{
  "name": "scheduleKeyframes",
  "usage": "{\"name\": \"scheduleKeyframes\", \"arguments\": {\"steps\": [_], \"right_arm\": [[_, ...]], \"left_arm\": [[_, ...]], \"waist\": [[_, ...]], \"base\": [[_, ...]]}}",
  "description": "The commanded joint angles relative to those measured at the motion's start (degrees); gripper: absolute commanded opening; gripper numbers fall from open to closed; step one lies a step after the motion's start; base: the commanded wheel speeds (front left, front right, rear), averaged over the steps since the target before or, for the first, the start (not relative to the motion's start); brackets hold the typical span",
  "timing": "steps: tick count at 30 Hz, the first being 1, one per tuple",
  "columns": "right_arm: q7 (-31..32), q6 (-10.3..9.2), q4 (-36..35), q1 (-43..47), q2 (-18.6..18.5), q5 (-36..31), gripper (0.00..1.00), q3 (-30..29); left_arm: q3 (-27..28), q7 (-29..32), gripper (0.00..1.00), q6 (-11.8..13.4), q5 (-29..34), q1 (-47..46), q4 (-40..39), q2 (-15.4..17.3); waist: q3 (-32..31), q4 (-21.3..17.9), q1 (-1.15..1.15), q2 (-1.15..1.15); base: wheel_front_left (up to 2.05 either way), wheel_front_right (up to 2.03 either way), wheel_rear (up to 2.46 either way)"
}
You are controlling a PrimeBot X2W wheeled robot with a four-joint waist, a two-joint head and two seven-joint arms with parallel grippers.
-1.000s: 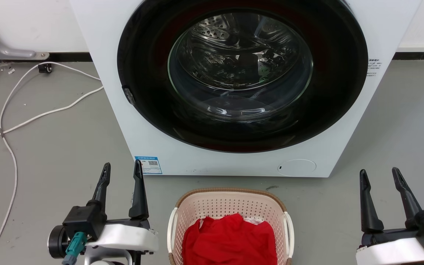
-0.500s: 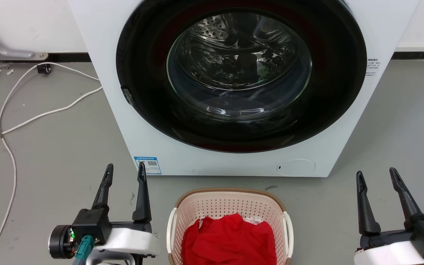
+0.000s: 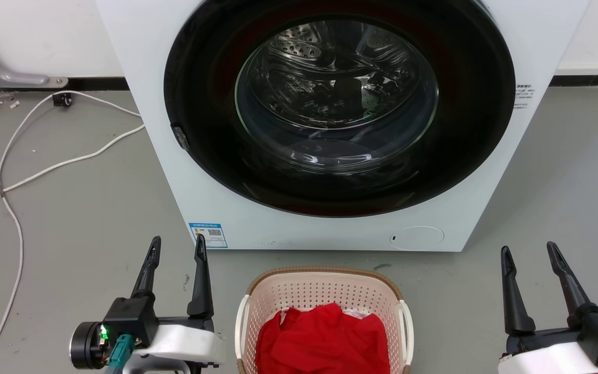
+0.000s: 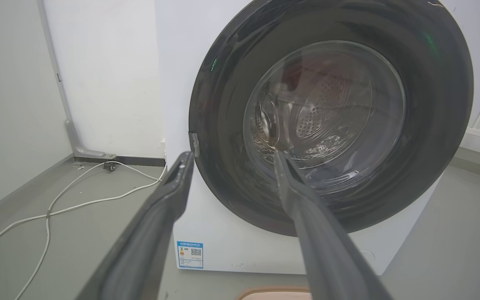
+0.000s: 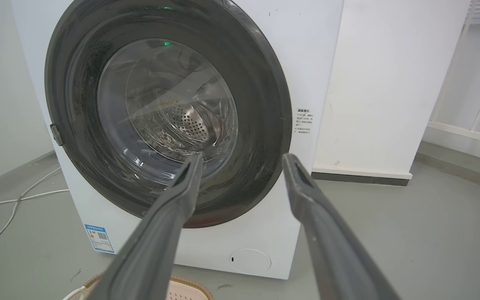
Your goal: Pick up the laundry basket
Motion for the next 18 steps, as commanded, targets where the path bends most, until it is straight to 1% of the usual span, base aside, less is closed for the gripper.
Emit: {"name": "scheduleKeyframes", "arguments": {"steps": [1,15,18], "right_arm": [[-0.12,-0.03,0.11,0.49,-0.15,0.21,1.0,0.07],[-0.12,-0.03,0.32,0.11,-0.15,-0.05,1.0,0.44],[-0.12,-0.03,1.66,-0.16,-0.14,-0.3,1.0,1.04]], "left_arm": [[0.11,-0.16,1.0,0.01,0.21,0.43,0.1,0.14],[0.15,-0.15,1.0,-0.2,0.15,0.25,0.63,0.13],[0.01,-0.16,1.0,-0.41,0.12,-0.71,1.71,0.13]], "waist": [[-0.03,0.03,0.0,0.0],[0.06,0.1,0.0,0.0],[0.36,0.1,0.0,0.0]], "base": [[0.0,0.0,0.0],[0.0,0.0,0.0],[0.0,0.0,0.0]]}}
